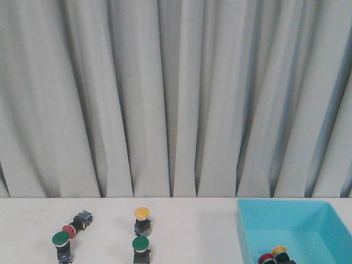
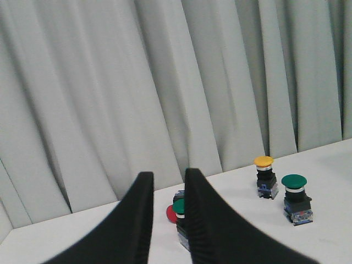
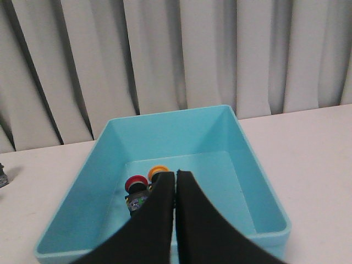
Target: Pick red and yellow buttons and place in box
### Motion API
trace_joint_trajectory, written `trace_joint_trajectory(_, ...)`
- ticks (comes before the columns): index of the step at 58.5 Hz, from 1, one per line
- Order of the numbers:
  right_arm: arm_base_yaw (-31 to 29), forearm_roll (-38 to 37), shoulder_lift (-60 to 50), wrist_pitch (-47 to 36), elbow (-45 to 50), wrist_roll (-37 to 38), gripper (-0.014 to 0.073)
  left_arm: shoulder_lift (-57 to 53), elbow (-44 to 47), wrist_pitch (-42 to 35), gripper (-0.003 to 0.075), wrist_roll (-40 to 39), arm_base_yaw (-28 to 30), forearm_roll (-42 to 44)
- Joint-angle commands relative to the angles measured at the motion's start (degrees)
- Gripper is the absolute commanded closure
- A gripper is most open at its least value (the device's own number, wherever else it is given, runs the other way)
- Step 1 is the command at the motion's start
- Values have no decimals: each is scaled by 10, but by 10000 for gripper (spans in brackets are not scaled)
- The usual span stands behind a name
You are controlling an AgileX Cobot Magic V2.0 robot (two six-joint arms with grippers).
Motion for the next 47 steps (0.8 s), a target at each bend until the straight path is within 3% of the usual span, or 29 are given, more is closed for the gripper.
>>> trace_joint_trajectory(1, -2, 21, -11, -81, 24, 6, 598, -2, 5, -41, 584, -7, 0, -2)
trace_joint_trajectory(47, -2, 13, -11, -28, 23, -1, 598, -2, 5, -41, 584, -7, 0, -2)
